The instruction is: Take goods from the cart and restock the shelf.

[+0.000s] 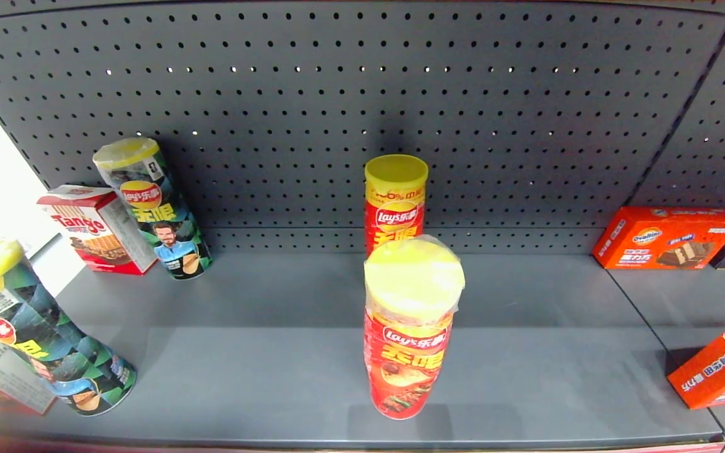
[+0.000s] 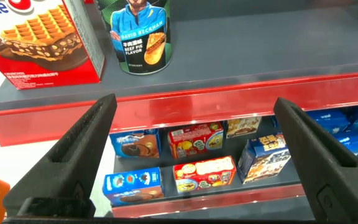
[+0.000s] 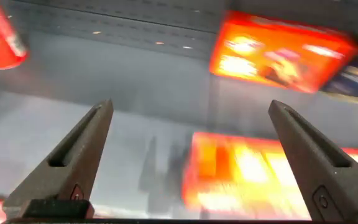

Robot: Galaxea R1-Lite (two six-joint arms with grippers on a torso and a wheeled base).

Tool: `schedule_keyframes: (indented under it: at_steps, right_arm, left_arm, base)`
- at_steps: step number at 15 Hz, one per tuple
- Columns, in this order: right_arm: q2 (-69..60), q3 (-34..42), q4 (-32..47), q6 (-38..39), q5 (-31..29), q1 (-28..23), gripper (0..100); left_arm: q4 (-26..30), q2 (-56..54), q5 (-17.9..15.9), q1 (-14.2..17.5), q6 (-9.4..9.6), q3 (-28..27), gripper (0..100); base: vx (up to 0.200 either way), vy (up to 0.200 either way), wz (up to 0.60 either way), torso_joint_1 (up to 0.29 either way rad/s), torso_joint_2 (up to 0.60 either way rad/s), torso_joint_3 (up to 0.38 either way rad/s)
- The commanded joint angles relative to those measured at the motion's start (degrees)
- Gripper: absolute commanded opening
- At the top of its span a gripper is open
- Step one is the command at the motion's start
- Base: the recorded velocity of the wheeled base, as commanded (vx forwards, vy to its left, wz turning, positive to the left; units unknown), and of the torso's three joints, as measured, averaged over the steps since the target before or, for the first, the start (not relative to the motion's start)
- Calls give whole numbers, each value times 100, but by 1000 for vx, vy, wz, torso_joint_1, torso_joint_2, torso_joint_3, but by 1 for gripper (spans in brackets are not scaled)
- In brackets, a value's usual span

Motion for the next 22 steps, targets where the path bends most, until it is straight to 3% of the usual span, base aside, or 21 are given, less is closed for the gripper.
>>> schedule_keyframes:
  at_steps: [1,2,3,5,7,10,22]
  right_arm:
    - [-1857,792,421,-10,-95,-203,100]
    - [-1874,801,447,-10,-95,-194,100]
    - [-2841,985,1308,-10,-131,-264,100]
    - [-3711,1416,1871,77,-148,-422,100]
    - [-3746,2066,1150,288,-289,-449,100]
    - [-3746,2066,1537,781,-333,-449,100]
    - [-3746,2066,1642,631,19,-449,100]
  left_arm:
    - [-7,7,-1,1,0,0,100]
    - [-7,7,-1,1,0,0,100]
    - [-7,7,-1,1,0,0,100]
    - [-7,7,-1,1,0,0,100]
    - [-15,7,-1,1,9,8,100]
    - [-15,7,-1,1,26,17,100]
    - [-15,7,-10,1,35,17,100]
  base:
    - [0,0,0,0,0,0]
    - [0,0,0,0,0,0]
    - [0,0,0,0,0,0]
    - [0,0,0,0,0,0]
    - [0,0,0,0,0,0]
    - [0,0,0,0,0,0]
    - [0,0,0,0,0,0]
